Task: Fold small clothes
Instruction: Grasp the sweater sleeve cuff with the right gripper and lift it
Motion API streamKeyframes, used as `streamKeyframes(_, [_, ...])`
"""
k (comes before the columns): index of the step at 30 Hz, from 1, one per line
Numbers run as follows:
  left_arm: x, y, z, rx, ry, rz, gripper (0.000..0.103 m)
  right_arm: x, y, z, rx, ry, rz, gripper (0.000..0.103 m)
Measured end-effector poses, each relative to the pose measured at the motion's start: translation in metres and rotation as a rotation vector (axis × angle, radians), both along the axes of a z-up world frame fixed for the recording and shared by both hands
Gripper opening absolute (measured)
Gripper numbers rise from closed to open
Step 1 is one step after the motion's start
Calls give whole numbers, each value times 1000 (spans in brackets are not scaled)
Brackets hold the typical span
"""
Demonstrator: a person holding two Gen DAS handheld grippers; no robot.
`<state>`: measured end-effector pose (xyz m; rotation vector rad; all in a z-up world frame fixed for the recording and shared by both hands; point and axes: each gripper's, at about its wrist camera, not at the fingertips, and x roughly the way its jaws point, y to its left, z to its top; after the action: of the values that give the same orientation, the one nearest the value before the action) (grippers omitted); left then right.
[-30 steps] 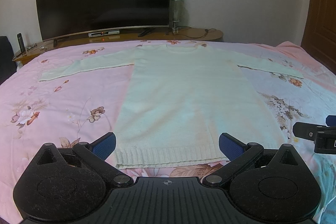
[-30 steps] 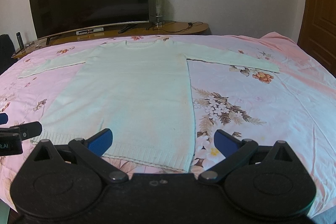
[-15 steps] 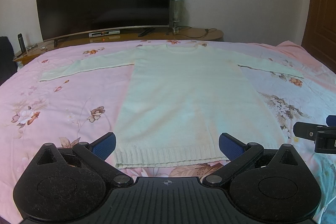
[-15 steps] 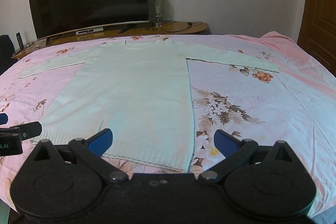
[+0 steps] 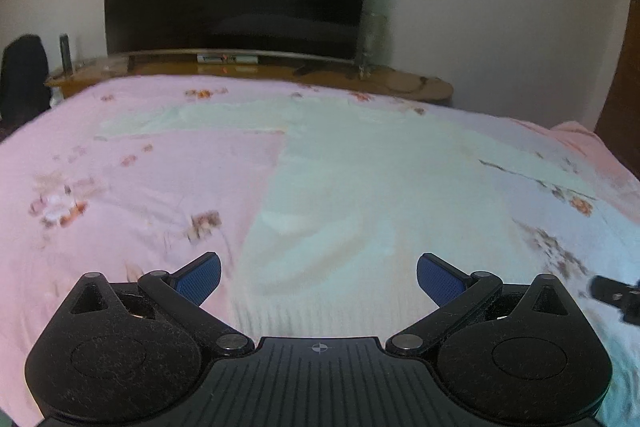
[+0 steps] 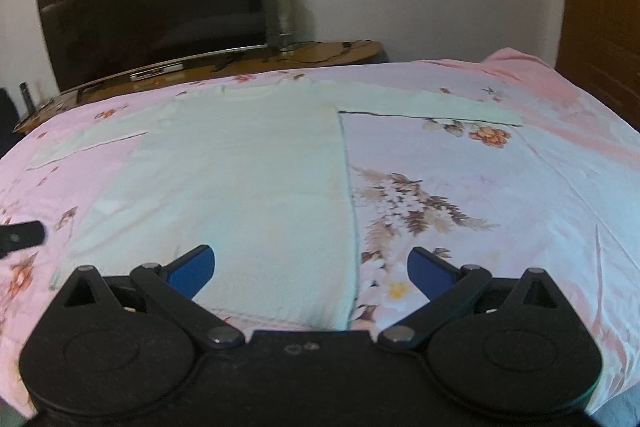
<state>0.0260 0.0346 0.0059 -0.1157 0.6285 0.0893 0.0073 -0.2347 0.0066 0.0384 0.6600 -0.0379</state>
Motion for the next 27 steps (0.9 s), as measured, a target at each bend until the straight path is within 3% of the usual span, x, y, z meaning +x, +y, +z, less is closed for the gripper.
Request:
streamKeyframes(6, [51, -5, 9, 98, -52, -41, 103, 32, -33, 16, -29, -114, -49, 103])
streamKeyframes(9, [87, -1, 11, 76, -76, -55, 103, 65, -61, 19, -4, -187, -103, 103])
streamKeyframes(10, [100, 1, 10, 53, -72, -63, 103, 80, -73, 15, 29, -174, -122, 103])
streamKeyframes(12, [128, 4, 4, 38, -45, -63, 103, 119, -98, 4, 58, -34, -157, 103])
streamKeyframes(15, [167, 9, -6, 34, -26, -65, 103, 157, -137, -8, 58, -28, -281, 102])
streamKeyframes(17, [197, 14, -17, 49, 0, -49, 103, 182, -168, -15, 133, -34, -336, 102])
streamKeyframes(20, [239, 23, -36, 68, 40, -9, 103, 217, -216, -30, 254, -20, -447, 94])
streamKeyframes(22, [262, 33, -48, 73, 58, 27, 103, 237, -240, -43, 304, -21, -506, 69])
streamKeyframes(23, [274, 37, -53, 74, 71, 44, 103, 245, -252, -51, 333, -21, -537, 65])
streamKeyframes(27, [306, 53, -67, 52, 77, 88, 103, 273, -298, -82, 524, -79, -621, 62])
